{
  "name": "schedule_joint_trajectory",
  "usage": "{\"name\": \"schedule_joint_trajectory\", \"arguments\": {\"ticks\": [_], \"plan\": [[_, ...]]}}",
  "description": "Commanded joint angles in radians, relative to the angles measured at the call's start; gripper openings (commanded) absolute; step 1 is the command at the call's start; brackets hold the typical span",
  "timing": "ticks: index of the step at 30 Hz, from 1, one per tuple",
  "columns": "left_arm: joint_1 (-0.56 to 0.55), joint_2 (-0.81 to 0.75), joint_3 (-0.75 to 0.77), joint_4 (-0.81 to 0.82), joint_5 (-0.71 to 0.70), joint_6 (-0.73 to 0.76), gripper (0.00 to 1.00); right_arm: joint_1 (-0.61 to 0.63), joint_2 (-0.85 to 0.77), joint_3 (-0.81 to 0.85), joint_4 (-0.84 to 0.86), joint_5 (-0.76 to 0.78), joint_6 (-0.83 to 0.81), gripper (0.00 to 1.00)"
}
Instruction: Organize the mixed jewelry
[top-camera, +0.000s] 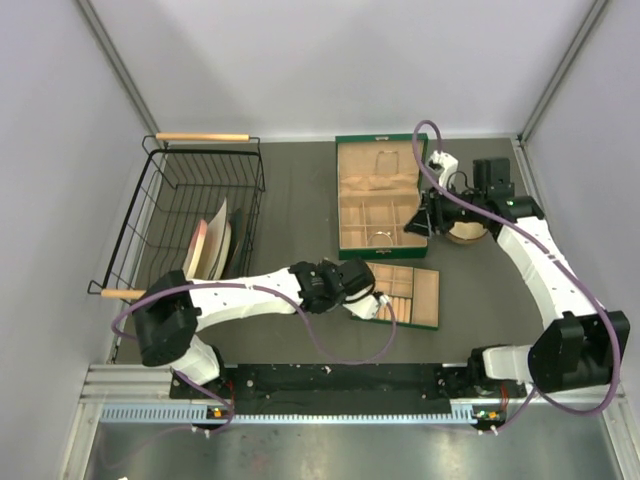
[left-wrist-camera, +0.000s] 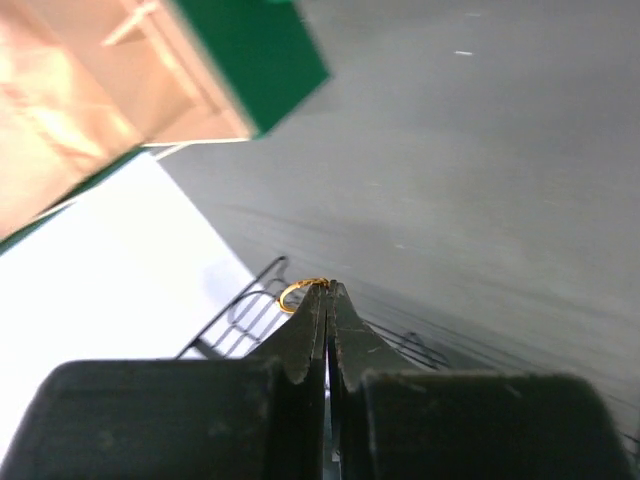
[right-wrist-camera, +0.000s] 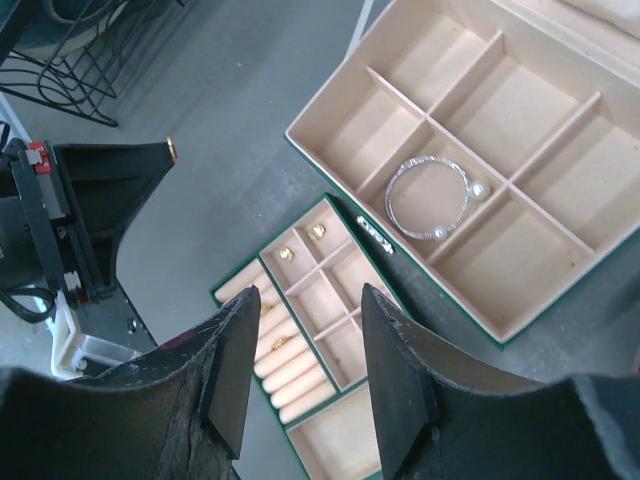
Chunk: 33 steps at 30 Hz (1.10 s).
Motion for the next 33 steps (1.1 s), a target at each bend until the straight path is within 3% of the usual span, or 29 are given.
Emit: {"name": "schedule_joint_trajectory", "arguments": {"ticks": [1, 8, 15, 29, 33], "plan": [[-0.007, -0.003, -0.049, 0.291, -0.167, 0.182, 0.00, 0.043, 0.046, 0.075, 0.008, -0.029, -0.030, 0.46], [-0.034, -0.023, -0.227, 0.725, -0.256, 0.392, 0.00, 0.111, 0.108, 0.139, -0.001, -0.009, -0.055, 0.46], [-0.035, -0.028, -0.370, 1.052, -0.261, 0.639, 0.00, 0.197, 0.159, 0.212, -0.001, 0.081, -0.061, 0.46], [-0.037, -0.051, -0.487, 1.319, -0.216, 0.835, 0.00, 0.369, 0.267, 0.299, 0.006, 0.233, -0.036, 0.46], [-0.037, -0.056, -0.495, 1.317, -0.213, 0.832, 0.00, 0.402, 0.271, 0.311, 0.006, 0.244, -0.027, 0.45]]}}
